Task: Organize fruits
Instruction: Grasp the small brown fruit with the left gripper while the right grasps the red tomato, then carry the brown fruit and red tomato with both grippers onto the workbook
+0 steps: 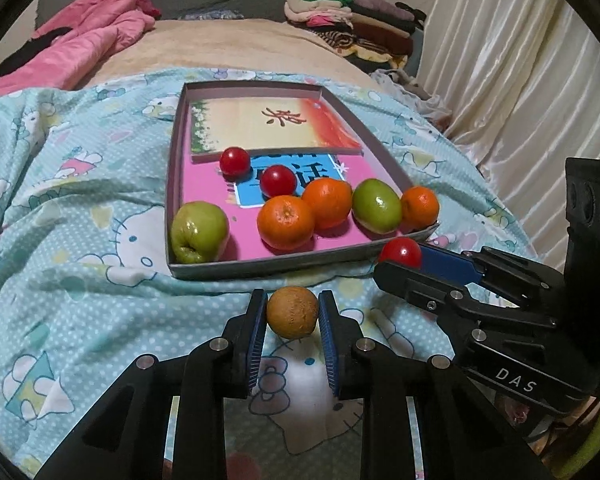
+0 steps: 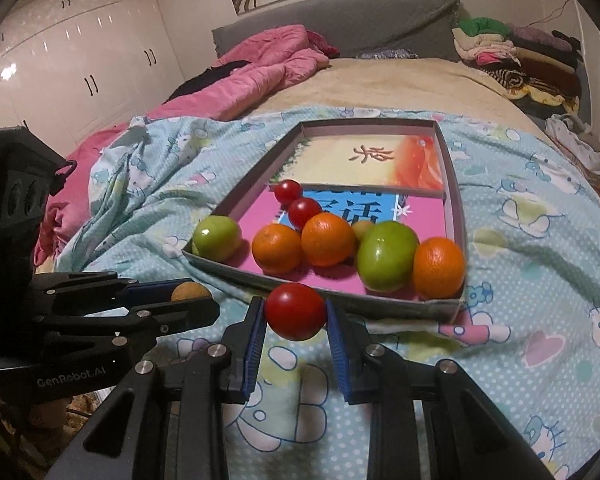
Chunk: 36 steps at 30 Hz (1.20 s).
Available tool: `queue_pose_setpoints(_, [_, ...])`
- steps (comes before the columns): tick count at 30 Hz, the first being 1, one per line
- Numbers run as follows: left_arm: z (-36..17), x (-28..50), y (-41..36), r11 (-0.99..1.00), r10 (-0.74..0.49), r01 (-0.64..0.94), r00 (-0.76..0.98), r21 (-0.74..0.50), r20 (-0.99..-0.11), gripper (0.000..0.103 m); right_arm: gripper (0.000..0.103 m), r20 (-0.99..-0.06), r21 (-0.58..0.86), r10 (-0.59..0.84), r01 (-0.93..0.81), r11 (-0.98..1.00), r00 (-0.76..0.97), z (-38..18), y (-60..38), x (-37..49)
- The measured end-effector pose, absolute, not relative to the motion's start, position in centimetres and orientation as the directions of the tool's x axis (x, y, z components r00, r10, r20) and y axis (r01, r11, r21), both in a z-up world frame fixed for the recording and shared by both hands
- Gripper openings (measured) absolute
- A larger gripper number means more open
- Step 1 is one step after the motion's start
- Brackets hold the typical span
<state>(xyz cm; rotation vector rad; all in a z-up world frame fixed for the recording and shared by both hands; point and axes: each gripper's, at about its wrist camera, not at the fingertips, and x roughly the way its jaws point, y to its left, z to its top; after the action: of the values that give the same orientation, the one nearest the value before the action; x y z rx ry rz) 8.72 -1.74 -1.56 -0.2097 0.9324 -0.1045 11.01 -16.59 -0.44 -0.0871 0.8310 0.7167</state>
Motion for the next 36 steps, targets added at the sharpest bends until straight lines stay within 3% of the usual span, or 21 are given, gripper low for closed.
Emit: queue_pose_setpoints(36, [0.6, 10.1, -0.5, 0.975, -0.141, -0.034, 0.667, -0.219, -0.732, 0.026, 0.031, -0.600, 0.198, 0.594, -0.620, 0.759, 0.536, 2.1, -16.7, 11.3])
